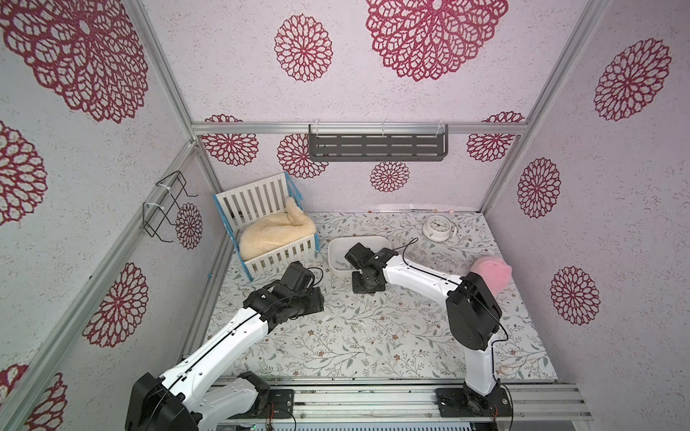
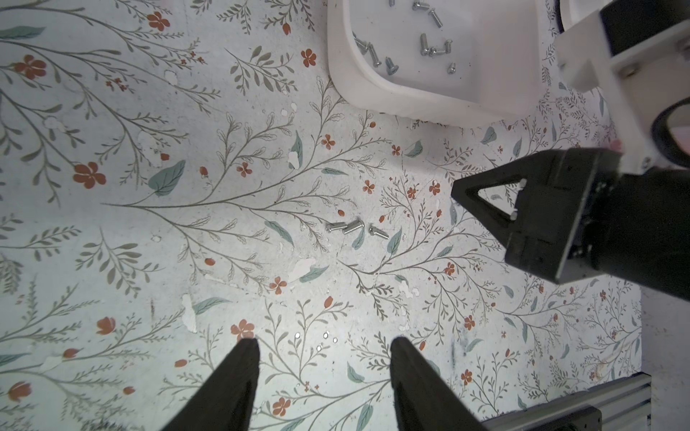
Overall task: Put the screws on the desktop into the storage box
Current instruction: Pick up the screw from the center of the board, then place the screw in the storage box.
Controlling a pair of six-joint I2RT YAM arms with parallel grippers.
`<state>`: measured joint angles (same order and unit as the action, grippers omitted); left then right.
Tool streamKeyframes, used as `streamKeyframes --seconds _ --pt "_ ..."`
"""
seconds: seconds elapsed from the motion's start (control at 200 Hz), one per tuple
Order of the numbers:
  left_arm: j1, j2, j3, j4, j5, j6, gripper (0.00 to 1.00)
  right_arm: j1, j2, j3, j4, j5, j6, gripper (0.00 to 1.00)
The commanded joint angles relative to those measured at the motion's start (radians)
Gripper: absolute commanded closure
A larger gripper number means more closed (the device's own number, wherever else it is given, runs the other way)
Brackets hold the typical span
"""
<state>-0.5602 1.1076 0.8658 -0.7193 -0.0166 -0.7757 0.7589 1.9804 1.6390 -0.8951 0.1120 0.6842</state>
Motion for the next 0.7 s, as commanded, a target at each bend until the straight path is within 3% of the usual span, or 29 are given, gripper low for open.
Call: streamKeyframes --seconds 0.0,0.165,0.43,0.695 --pt "0.001 -0.032 -0.021 0.004 -0.008 -0.001 0.39 -0.027 -0.001 0.119 -0.045 0.034 -0.039 1.00" --pt "0.003 -0.054 -0.031 -0.003 -0.012 -0.003 0.38 -0.058 0.109 0.360 -0.119 0.045 -0.070 1.00" --pt "0.011 -0.090 -0.033 -0.028 -0.021 0.001 0.38 -0.107 0.409 0.869 -0.263 -0.006 -0.080 1.00" --pt "0.018 -0.124 -0.028 -0.064 -0.029 0.003 0.38 -0.150 0.493 0.906 -0.168 -0.116 -0.029 1.00"
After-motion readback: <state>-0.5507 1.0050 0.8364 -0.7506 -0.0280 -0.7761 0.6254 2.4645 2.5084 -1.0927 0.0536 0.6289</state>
